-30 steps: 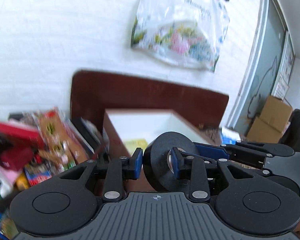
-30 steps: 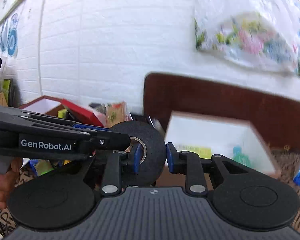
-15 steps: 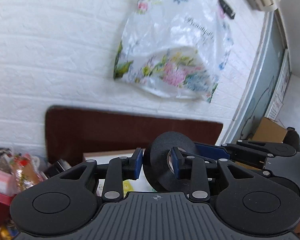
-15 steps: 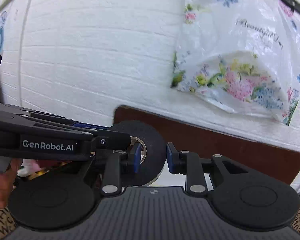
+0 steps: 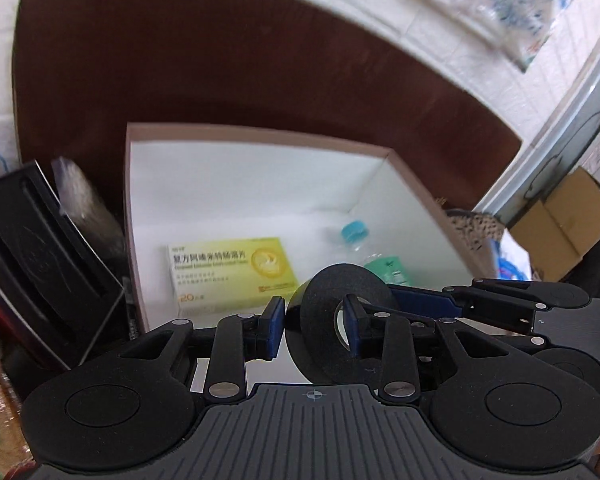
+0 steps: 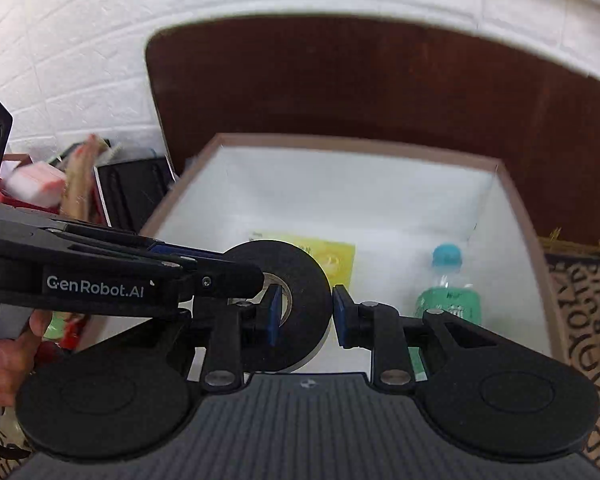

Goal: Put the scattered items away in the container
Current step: 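Lower the tape roll into the tan box and open the left tool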

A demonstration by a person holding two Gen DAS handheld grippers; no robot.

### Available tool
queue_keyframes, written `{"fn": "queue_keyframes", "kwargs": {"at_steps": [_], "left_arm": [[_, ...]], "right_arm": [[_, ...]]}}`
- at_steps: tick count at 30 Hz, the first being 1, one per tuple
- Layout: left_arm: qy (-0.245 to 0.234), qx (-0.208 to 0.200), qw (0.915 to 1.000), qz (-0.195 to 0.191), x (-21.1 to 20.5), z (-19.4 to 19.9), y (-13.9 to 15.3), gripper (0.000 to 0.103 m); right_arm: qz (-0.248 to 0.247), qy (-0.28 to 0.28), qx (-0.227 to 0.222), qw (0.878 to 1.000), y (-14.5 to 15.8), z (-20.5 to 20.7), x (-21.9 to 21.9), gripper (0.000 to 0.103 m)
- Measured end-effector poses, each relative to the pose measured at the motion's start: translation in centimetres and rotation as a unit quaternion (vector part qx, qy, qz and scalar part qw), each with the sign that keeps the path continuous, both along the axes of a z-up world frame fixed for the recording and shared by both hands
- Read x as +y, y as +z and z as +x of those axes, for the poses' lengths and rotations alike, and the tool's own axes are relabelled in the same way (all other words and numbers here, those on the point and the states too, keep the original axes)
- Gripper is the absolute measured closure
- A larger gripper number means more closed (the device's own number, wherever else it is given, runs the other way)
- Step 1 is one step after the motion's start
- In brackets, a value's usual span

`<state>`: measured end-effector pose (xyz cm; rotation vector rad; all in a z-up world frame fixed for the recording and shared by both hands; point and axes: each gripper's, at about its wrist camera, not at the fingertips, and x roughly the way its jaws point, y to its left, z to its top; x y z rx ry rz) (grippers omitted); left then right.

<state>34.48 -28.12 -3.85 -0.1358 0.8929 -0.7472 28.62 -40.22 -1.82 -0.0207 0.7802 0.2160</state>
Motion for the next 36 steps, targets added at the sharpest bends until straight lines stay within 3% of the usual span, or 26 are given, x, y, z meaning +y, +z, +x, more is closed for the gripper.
{"fn": "queue_keyframes", "kwargs": {"at_steps": [4, 5, 6, 7, 8, 9, 11, 13, 17, 20, 26, 31, 36], "left_arm": [[-0.007, -0.011, 0.9997, 0.02, -1.2, 0.6, -0.8, 0.069], [-0.006, -0.017, 0.9995, 0.025, -1.4, 0.7, -0.8, 0.053], [-0.004, -0.025, 0.9992, 0.031, -1.5, 0.7, -0.8, 0.049], [-0.003, -0.032, 0.9989, 0.033, -1.7, 0.6, -0.7, 0.04], [-0.004, -0.037, 0.9989, 0.029, -1.8, 0.6, -0.4, 0.025], [-0.006, -0.039, 0.999, 0.022, -1.9, 0.4, -0.3, 0.02], [-0.008, -0.032, 0.9993, 0.014, -2.0, 0.1, 0.1, 0.012], [-0.013, -0.026, 0.9995, 0.01, -2.0, -0.2, 0.4, 0.009], [-0.016, -0.011, 0.9998, 0.001, -1.4, -1.1, 0.8, 0.009], [-0.001, -0.018, 0.9998, 0.004, -1.1, -2.2, 1.4, 0.0], [0.004, -0.048, 0.9988, -0.01, 0.4, -5.0, 3.7, 0.0], [0.017, -0.1, 0.9948, -0.003, 1.6, -8.4, 6.2, 0.0], [0.023, -0.127, 0.9915, -0.01, 3.3, -11.3, 8.1, 0.0]], "right_arm": [[-0.005, 0.005, 0.013, 1.0, -0.9, 1.4, -0.3, 0.073], [-0.004, 0.004, 0.018, 1.0, -1.0, 1.7, -0.4, 0.071], [-0.004, 0.004, 0.024, 1.0, -1.0, 2.0, -0.4, 0.071], [-0.007, 0.005, 0.026, 1.0, -0.9, 2.1, -0.6, 0.061], [-0.015, 0.001, 0.026, 1.0, -0.8, 2.2, -0.6, 0.039], [-0.026, -0.002, 0.021, 0.999, -0.7, 2.2, -0.5, 0.031], [-0.043, 0.007, 0.005, 0.999, -0.4, 1.5, -0.2, 0.031], [-0.04, 0.012, 0.004, 0.999, -0.1, 1.0, -0.2, 0.029], [-0.045, 0.002, -0.008, 0.999, 0.6, -0.4, -0.1, 0.003], [-0.037, -0.001, -0.008, 0.999, 1.3, -1.6, 0.0, 0.003], [-0.008, -0.005, -0.015, 1.0, 3.6, -4.1, 0.8, 0.002], [-0.022, 0.0, -0.035, 0.999, 5.2, -6.7, 2.1, 0.001], [-0.025, 0.007, -0.051, 0.998, 6.6, -9.1, 3.5, 0.001]]}}
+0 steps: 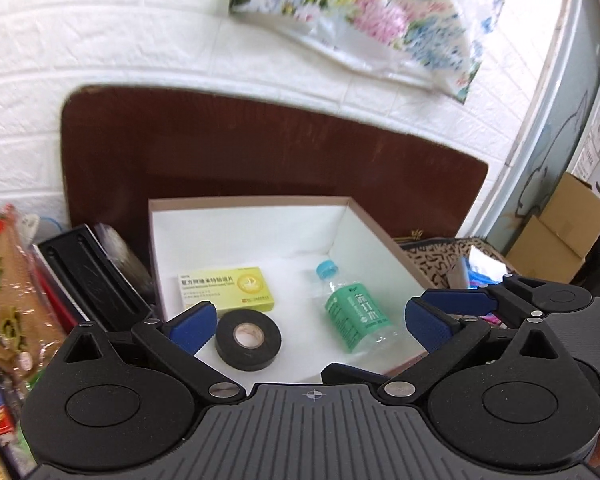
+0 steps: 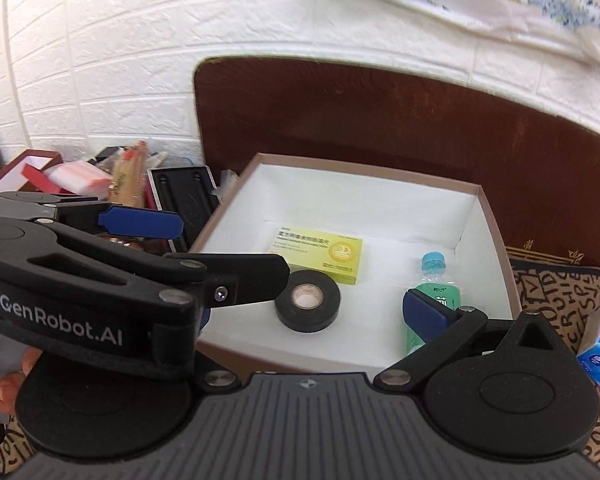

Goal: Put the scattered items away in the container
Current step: 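Lower the tape roll into the tan box and open the left tool, then move the left tool back to the clear funnel by the pile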

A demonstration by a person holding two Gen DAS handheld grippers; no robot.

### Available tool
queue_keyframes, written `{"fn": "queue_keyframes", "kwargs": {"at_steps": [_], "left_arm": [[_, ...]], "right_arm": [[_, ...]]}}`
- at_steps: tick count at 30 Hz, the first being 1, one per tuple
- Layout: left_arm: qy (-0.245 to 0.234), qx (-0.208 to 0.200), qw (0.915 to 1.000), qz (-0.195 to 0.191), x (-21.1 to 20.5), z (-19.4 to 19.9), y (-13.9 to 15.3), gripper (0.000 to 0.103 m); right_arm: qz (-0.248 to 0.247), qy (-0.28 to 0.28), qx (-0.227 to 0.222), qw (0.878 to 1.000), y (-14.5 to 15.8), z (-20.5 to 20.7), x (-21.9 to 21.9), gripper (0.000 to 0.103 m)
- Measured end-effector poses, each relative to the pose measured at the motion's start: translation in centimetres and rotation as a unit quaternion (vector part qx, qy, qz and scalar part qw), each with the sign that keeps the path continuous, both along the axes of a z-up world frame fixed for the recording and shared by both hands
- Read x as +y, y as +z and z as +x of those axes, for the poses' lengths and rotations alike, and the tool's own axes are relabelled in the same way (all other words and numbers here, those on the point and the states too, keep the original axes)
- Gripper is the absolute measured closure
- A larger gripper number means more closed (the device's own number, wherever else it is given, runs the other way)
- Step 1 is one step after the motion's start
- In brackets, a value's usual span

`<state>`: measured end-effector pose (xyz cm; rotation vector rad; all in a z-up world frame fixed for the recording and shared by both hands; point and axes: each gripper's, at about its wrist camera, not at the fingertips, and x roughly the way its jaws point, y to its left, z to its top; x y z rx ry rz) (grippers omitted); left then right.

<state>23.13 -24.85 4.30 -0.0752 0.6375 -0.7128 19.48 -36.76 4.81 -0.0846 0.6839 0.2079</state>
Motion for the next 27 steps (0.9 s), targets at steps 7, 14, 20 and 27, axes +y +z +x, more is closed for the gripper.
{"fn": "queue_keyframes", "kwargs": {"at_steps": [7, 14, 20, 27], "left_arm": [[0.018, -0.034, 0.9991, -0.019, 4.0, -4.8, 1.3, 0.0], [0.046, -0.076, 0.9957, -0.025, 9.6, -11.2, -0.6, 0.0], [0.068, -0.059, 0.9951, -0.04, 14.6, -15.5, -4.7, 0.0], [0.082, -0.022, 0.9962, -0.016, 19.5, -18.1, -10.5, 0.0]], "right_arm": [[0.014, 0.021, -0.027, 0.999, 1.5, -4.2, 2.7, 0.0], [0.077, 0.069, -0.039, 0.994, -0.6, -9.4, 6.7, 0.0], [0.1, 0.092, -0.058, 0.989, -3.8, -13.9, 10.3, 0.0], [0.094, 0.116, -0.025, 0.988, -9.1, -16.3, 14.5, 0.0]]}}
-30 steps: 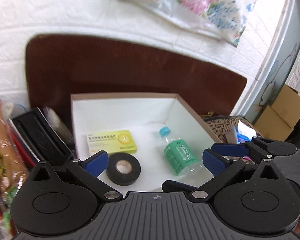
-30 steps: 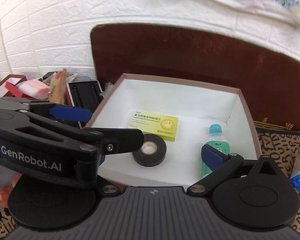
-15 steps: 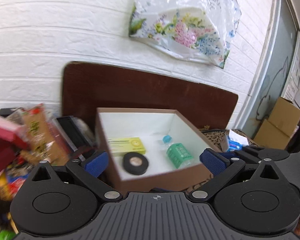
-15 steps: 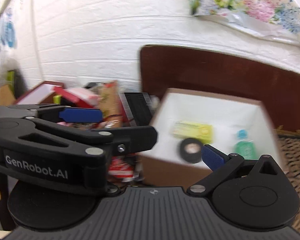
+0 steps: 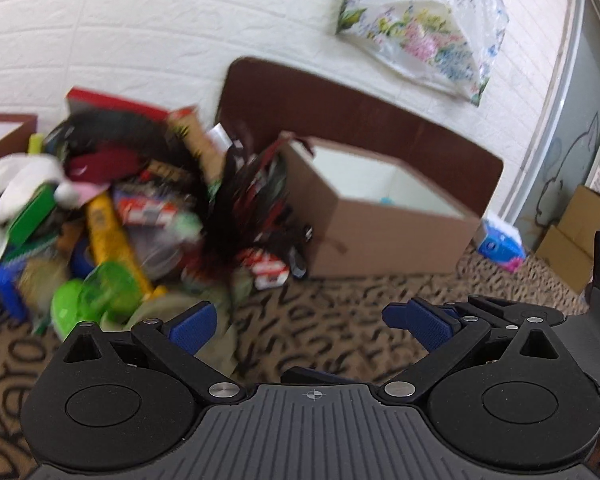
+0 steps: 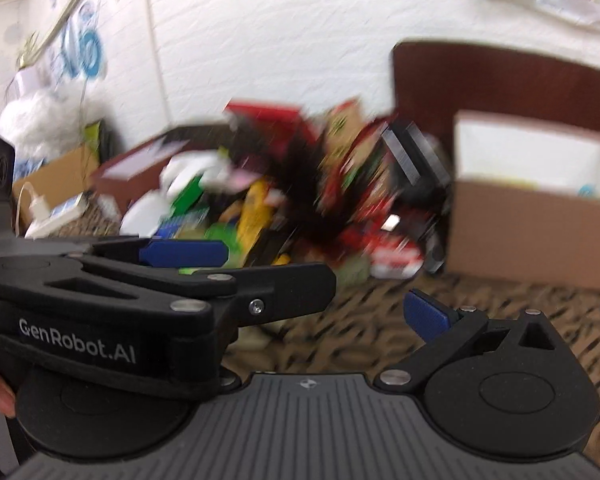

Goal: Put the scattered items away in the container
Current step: 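Move the left tool back to the clear funnel by the pile, then close the left tool on the rim of the clear funnel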

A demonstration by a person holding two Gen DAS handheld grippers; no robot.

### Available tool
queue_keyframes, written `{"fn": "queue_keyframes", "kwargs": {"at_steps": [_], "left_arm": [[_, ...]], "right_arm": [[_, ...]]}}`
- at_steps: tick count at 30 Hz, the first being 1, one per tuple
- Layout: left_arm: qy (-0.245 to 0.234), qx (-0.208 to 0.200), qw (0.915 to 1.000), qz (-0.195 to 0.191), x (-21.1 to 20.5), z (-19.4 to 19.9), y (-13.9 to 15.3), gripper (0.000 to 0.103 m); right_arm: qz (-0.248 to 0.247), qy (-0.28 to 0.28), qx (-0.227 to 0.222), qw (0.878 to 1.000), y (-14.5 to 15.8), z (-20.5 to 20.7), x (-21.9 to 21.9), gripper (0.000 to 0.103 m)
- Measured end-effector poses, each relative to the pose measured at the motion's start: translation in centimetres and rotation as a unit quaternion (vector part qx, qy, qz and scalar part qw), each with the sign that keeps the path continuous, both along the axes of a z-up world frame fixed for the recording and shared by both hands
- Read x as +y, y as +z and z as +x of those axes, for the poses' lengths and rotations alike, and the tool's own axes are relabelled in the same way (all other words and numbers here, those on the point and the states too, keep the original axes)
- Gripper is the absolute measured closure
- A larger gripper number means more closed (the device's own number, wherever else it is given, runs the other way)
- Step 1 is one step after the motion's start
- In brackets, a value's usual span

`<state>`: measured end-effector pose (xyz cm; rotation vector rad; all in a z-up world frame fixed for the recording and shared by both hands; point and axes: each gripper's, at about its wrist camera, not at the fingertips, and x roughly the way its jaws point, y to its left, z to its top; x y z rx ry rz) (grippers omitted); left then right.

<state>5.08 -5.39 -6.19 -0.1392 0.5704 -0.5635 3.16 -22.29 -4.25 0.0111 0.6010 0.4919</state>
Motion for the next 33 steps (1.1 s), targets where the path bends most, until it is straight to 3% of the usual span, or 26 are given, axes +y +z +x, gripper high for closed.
{"fn": "queue_keyframes", "kwargs": {"at_steps": [5, 10, 18, 28, 33], "left_arm": [[0.024, 0.03, 0.9992, 0.01, 3.4, 0.3, -2.9, 0.0], [0.071, 0.045, 0.9964, 0.011, 6.0, 1.7, -4.0, 0.0], [0.081, 0.054, 0.9949, 0.027, 7.1, 3.5, -4.9, 0.003], [0.065, 0.048, 0.9966, 0.017, 7.8, 5.6, -4.9, 0.021], [0.057, 0.048, 0.9969, 0.023, 7.6, 5.6, -4.7, 0.037]], "right_arm": [[-0.009, -0.025, 0.033, 0.999, -2.7, -0.2, 1.4, 0.0], [-0.002, -0.054, 0.059, 0.997, -4.3, 0.1, 1.7, 0.001], [-0.033, -0.032, 0.037, 0.998, -5.3, 0.6, 4.0, 0.003], [-0.022, -0.047, 0.026, 0.998, -5.1, 2.6, 4.6, 0.033], [-0.019, -0.04, 0.019, 0.999, -5.0, 3.1, 5.2, 0.045]]}}
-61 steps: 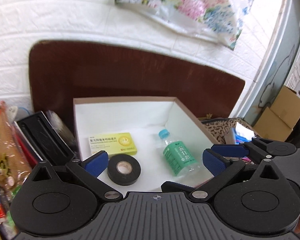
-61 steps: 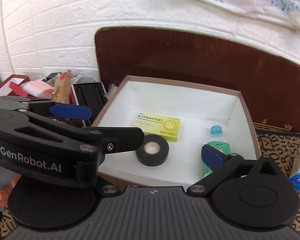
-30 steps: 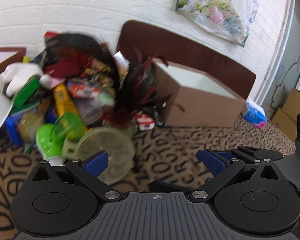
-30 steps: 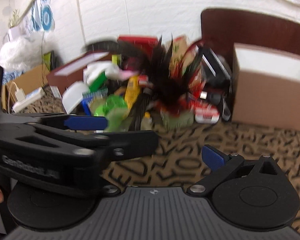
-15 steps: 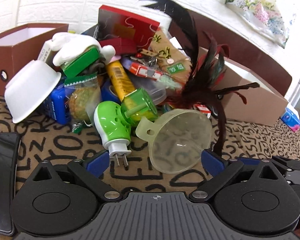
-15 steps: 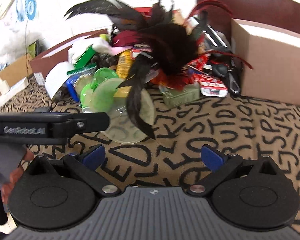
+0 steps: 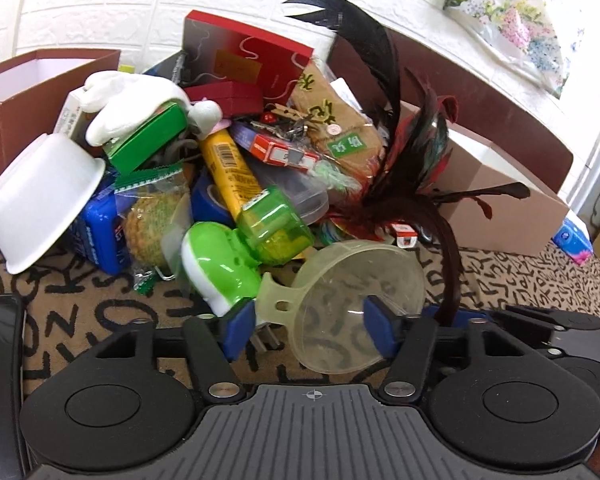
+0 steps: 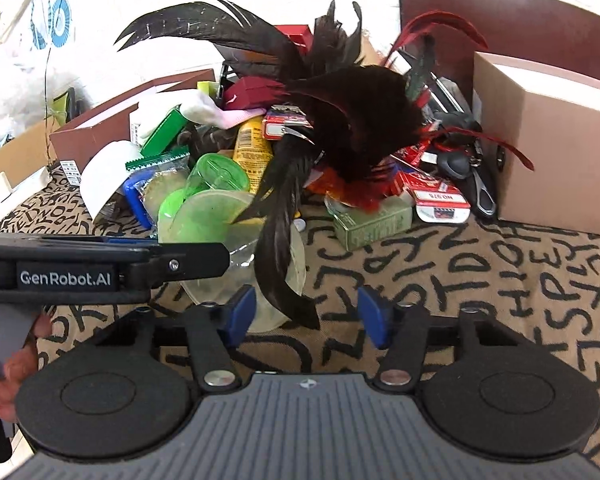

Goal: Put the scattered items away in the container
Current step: 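Close the left tool on the rim of the clear funnel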

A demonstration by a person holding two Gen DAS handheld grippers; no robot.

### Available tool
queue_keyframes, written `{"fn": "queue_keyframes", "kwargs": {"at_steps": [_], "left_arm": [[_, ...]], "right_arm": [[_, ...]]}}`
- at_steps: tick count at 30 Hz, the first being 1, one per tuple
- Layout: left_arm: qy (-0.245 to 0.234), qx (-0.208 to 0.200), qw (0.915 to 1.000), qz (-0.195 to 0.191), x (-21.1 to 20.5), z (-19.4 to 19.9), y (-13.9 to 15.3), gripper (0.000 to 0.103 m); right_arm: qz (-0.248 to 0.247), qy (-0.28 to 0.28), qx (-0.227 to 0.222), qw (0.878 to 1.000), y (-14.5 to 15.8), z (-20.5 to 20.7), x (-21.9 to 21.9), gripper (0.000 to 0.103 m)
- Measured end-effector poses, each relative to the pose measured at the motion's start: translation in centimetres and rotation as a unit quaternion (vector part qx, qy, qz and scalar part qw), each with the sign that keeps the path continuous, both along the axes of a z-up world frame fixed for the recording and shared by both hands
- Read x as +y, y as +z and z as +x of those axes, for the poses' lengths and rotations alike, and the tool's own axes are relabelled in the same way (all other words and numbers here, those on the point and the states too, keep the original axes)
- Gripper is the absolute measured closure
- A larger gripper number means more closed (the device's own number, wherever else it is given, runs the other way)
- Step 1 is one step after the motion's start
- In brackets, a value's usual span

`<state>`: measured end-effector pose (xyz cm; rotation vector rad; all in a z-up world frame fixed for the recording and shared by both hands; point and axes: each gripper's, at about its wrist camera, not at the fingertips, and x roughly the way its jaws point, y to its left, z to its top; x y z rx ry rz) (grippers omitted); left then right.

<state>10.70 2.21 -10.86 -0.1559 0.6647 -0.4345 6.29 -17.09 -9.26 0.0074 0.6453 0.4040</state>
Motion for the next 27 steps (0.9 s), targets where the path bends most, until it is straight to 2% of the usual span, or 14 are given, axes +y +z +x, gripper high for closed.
{"fn": "queue_keyframes", "kwargs": {"at_steps": [2, 4, 6, 7, 8, 9, 10, 11, 13, 16, 22, 24, 25, 27], "left_arm": [[0.0, 0.005, 1.0, 0.004, -0.2, 0.2, 0.0, 0.052], [0.0, 0.008, 1.0, -0.001, -0.3, 0.3, 0.0, 0.053], [-0.001, 0.006, 1.0, 0.001, -0.5, 0.3, 0.0, 0.053], [-0.002, 0.006, 1.0, 0.003, -0.7, 0.4, 0.0, 0.054], [-0.001, 0.007, 1.0, 0.006, -0.8, 0.4, 0.0, 0.059], [0.002, 0.009, 0.9999, 0.01, -0.8, 0.4, 0.0, 0.062], [0.004, 0.011, 0.9999, 0.011, -0.8, 0.3, -0.1, 0.071], [0.003, 0.014, 0.9998, 0.012, -0.8, 0.3, -0.1, 0.087], [-0.001, 0.024, 0.9997, 0.009, -0.7, 0.1, -0.1, 0.096], [-0.015, 0.032, 0.9994, 0.005, -0.8, -0.6, -0.1, 0.101], [-0.057, 0.042, 0.9974, 0.011, -1.9, -2.7, -0.3, 0.099], [-0.063, 0.044, 0.997, 0.011, -2.3, -3.0, -0.7, 0.089], [-0.066, 0.048, 0.9966, 0.008, -2.5, -2.9, -0.9, 0.076], [-0.062, 0.051, 0.9968, 0.005, -2.8, -2.9, -1.0, 0.069]], "right_arm": [[-0.001, -0.001, -0.004, 1.0, 0.1, 0.1, 0.2, 0.052], [-0.001, 0.0, -0.007, 1.0, 0.1, 0.2, 0.3, 0.057], [0.001, 0.001, -0.008, 1.0, 0.2, 0.3, 0.3, 0.07], [0.003, 0.003, -0.006, 1.0, 0.2, 0.3, 0.2, 0.082], [0.004, 0.005, -0.004, 1.0, 0.2, 0.3, 0.2, 0.087], [0.003, 0.007, -0.005, 1.0, 0.3, 0.1, 0.1, 0.088], [0.0, 0.008, -0.006, 1.0, 0.3, -0.1, 0.0, 0.089], [-0.002, 0.007, -0.008, 1.0, 0.4, -0.3, -0.2, 0.089], [0.0, 0.003, -0.01, 1.0, 0.6, -0.9, -0.7, 0.089], [0.008, 0.001, -0.006, 1.0, 0.9, -2.1, -1.8, 0.09], [-0.002, -0.009, 0.006, 1.0, 0.9, -4.8, -3.4, 0.09], [0.0, -0.015, 0.012, 1.0, 0.6, -5.2, -3.7, 0.09], [0.002, -0.017, 0.014, 1.0, 0.5, -5.2, -3.8, 0.09], [0.005, -0.023, 0.016, 1.0, 0.3, -5.1, -3.9, 0.09]]}}
